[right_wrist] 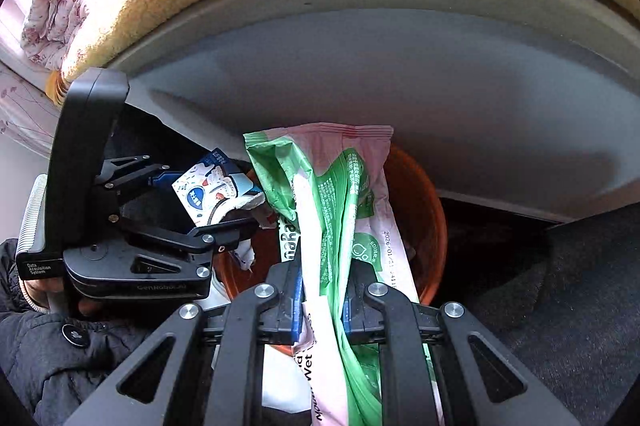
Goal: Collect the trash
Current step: 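Open both tools to drop the dessert box and wet-wipe bag into the bucket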
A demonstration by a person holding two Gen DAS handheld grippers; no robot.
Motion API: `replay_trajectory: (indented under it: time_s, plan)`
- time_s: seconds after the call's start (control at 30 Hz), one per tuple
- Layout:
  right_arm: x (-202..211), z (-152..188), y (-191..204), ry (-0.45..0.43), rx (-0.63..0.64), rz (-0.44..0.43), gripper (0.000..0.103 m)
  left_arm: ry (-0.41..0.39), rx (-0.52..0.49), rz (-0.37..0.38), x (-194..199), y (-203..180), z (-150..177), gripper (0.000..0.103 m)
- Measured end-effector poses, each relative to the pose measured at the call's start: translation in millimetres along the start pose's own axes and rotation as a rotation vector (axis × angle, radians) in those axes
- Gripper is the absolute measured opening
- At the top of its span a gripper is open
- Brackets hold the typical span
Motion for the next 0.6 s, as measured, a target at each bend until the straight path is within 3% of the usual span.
replay_trajectory:
  time_s: [0.07,0.1,0.13,0.2,0.6]
  plan:
    - [-2.4,-0.9,-1.9,0.003,0.000,0.002,0.015,0.007,-0.002,0.009,-1.2,-0.9,0.8,0.072]
    - [-3.9,-1.9,-2.7,0.005,0.002,0.007,0.020,0.015,-0.006,0.009,-1.9,-1.5,1.2,0.075]
    - [-3.5,-1.5,-4.2,0.001,0.005,0.017,0.034,0.026,-0.011,0.000,-3.2,-0.6,1.6,0.079]
    - [-1.1,-5.4,-5.0,-0.020,0.007,0.025,0.050,0.045,-0.014,-0.011,-5.8,0.0,4.6,0.087]
    - [30.3,-15.0,-16.0,-0.079,-0.024,0.046,0.051,0.020,0.000,-0.001,13.0,-1.5,1.2,0.087]
Point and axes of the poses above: each gripper's, at about its wrist camera, not at the fingertips, and x roughly against the way its jaws point, y to its left, z to its underside, the point moved 9 cm from there along -x, roughly the way its jaws point, and after that the axes turned 14 degrees about -y, right-handed, at the moved point
